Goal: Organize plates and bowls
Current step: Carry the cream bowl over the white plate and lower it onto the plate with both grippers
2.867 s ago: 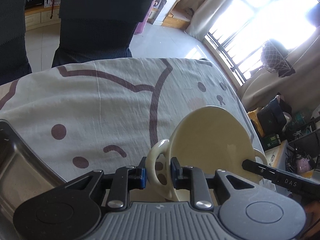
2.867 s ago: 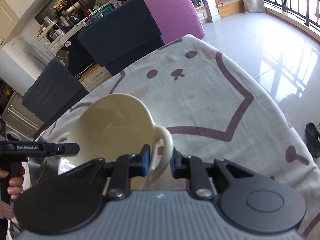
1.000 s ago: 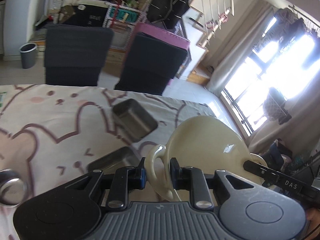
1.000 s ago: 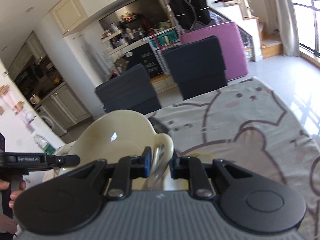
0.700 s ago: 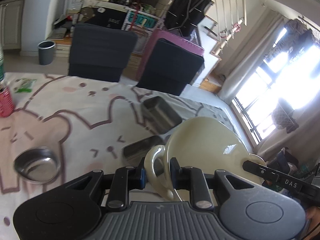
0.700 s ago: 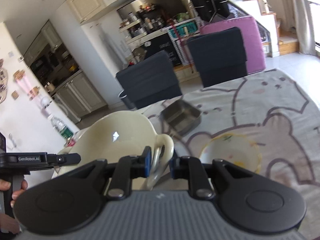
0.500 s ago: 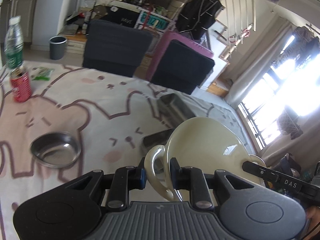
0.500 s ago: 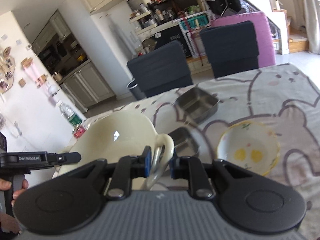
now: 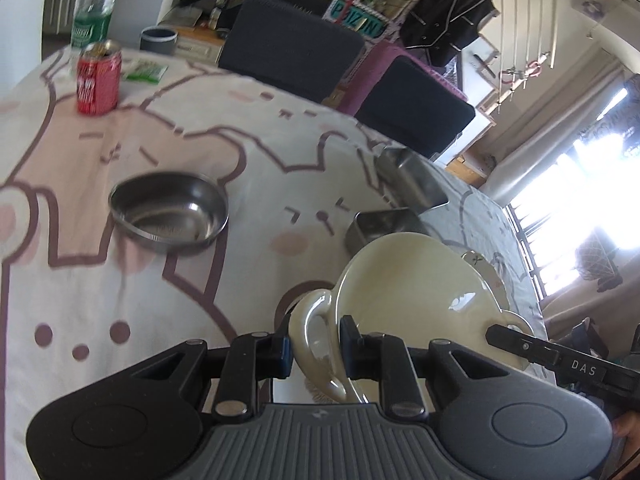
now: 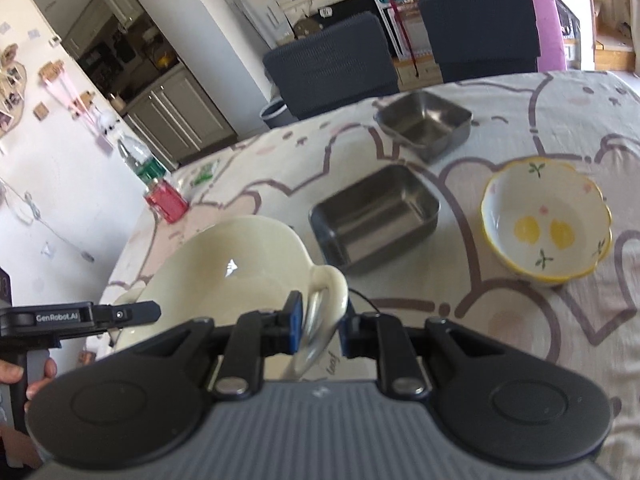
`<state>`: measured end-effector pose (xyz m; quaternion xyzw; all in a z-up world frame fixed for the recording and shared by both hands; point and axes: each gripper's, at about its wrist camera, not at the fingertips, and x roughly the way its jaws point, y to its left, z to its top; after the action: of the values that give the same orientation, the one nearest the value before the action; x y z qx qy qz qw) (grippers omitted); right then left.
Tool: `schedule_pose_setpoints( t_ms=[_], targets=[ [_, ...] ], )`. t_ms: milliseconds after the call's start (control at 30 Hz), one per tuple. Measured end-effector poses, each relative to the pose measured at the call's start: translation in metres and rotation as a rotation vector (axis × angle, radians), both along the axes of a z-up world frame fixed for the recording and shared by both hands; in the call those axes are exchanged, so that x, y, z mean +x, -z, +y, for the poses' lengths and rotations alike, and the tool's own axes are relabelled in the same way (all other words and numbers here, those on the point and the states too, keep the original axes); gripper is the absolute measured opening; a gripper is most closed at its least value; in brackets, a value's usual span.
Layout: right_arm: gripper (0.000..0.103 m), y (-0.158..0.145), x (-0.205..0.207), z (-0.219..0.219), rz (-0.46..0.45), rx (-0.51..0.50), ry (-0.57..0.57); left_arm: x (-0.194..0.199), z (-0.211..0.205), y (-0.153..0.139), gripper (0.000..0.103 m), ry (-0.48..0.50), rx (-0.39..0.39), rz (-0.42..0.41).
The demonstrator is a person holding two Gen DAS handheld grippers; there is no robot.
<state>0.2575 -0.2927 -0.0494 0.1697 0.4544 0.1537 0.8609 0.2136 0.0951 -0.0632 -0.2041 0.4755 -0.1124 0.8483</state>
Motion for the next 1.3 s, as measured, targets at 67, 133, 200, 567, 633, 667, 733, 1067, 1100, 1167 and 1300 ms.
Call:
schedule_pose_setpoints(
  t_ms=[67,133,200,567,633,667,733,1067,1100,1167,1300],
  targets=[
    [0.021,0.007,-0.002,0.006,0.011,-0.007,0.000,0.000,0.001,0.007,0.025,-0.002,-0.006,0.017],
    [0.021,0.013,-0.005,0.009,0.024,-0.020,0.003,0.002,0.001,0.014,0.025,-0.002,-0.003,0.037],
    [0.022,0.020,-0.004,0.011,0.049,-0.032,0.001,0.004,0.002,0.021,0.024,-0.001,-0.005,0.061],
    [0.021,0.037,-0.019,0.016,0.145,-0.052,-0.002,0.010,0.004,0.050,0.027,-0.019,-0.032,0.184],
    [0.021,0.038,-0.020,0.019,0.147,-0.058,-0.011,0.012,0.004,0.055,0.028,-0.019,-0.018,0.199],
    [0.021,0.038,-0.020,0.021,0.149,-0.061,-0.017,0.014,0.004,0.057,0.029,-0.021,-0.017,0.206],
    [0.021,0.040,-0.021,0.023,0.154,-0.069,-0.026,0.016,0.004,0.061,0.029,-0.024,-0.017,0.220],
    [0.021,0.044,-0.016,0.023,0.186,-0.095,-0.021,0.021,-0.003,0.071,0.031,-0.006,0.015,0.252],
    [0.021,0.045,-0.016,0.023,0.189,-0.097,-0.021,0.022,-0.003,0.072,0.031,-0.007,0.014,0.257],
    [0.021,0.046,-0.015,0.024,0.196,-0.103,-0.021,0.022,-0.003,0.074,0.032,-0.009,0.015,0.264],
    [0.022,0.048,-0.013,0.026,0.209,-0.117,-0.020,0.023,-0.004,0.075,0.032,-0.008,0.026,0.266]
  ],
)
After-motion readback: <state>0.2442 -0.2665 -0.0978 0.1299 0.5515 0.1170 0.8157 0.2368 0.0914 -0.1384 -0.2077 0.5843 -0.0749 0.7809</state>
